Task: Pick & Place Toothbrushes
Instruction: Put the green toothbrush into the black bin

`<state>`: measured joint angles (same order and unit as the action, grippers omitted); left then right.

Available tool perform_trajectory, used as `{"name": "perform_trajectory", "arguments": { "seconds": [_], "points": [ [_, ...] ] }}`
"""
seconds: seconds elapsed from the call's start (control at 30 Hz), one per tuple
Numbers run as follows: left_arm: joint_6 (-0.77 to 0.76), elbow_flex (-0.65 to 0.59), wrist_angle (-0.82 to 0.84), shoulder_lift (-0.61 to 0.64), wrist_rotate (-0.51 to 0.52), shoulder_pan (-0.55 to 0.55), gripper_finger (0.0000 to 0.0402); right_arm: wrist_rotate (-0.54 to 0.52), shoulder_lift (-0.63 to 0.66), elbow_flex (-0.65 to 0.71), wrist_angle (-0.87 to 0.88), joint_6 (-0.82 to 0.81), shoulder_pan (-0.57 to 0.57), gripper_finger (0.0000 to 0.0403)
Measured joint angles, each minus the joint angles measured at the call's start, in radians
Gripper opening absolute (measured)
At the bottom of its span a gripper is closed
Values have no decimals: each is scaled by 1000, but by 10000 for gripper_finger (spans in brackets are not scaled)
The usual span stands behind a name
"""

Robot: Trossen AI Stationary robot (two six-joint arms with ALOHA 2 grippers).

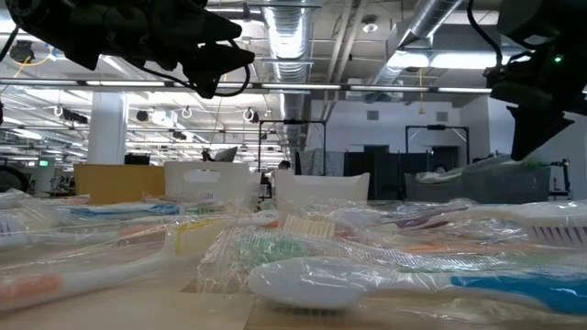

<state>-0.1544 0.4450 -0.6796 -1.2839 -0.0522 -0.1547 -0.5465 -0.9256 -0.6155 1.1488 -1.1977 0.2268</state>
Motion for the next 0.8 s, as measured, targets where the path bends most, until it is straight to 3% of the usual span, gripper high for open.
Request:
{"name": "perform_trajectory", "arguments": {
  "seconds": [0.43, 0.8],
  "points": [
    [0, 0, 4, 0, 0, 0, 186, 2, -85, 0, 25, -44, 0, 5],
    [0, 0, 5, 0, 0, 0, 186, -22, -88, 0, 26, -10, 0, 115]
  ]
}}
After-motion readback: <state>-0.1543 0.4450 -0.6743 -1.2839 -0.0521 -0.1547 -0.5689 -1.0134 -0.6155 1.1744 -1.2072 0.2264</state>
